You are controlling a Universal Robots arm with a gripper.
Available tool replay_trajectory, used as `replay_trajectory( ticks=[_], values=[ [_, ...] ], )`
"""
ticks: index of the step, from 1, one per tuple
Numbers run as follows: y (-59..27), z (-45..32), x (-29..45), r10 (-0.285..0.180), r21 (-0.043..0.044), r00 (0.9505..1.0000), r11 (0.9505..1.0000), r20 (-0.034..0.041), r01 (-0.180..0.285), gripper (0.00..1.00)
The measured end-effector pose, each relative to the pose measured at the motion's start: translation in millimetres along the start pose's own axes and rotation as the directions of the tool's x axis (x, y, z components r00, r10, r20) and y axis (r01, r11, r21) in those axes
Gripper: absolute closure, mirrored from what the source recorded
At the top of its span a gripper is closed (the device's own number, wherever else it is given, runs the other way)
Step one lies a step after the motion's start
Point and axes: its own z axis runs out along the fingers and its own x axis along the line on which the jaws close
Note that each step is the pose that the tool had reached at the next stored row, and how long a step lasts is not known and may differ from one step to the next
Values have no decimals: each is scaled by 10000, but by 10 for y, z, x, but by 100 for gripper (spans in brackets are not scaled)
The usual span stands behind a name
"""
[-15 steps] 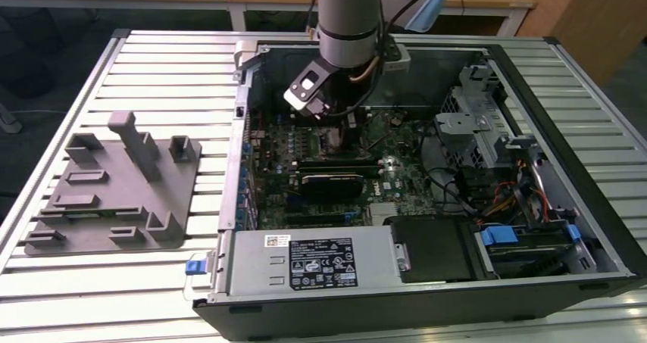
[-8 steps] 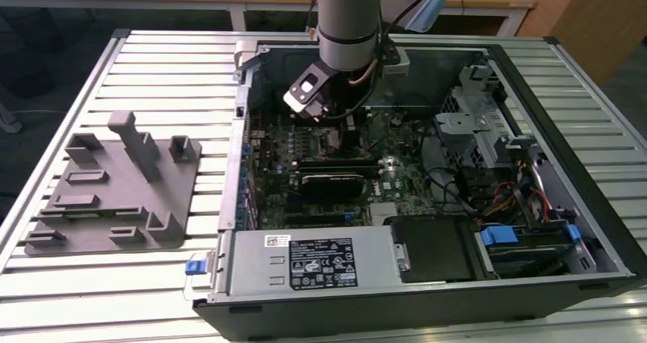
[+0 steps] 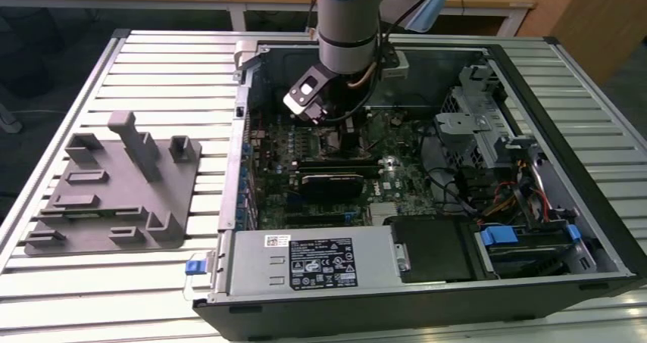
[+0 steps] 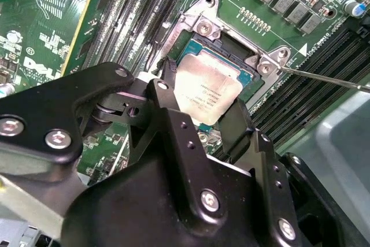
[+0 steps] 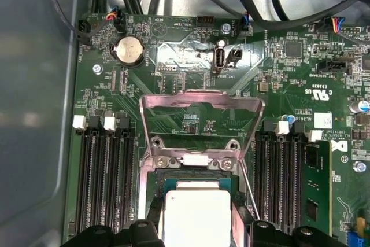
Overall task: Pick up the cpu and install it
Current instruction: 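Place the cpu into insertion slot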
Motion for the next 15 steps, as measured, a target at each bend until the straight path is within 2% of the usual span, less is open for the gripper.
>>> replay_trajectory(
  ticks=[15],
  values=[
    [0,12,9,19,0,10000,10000,-9,-19,46]
  ],
)
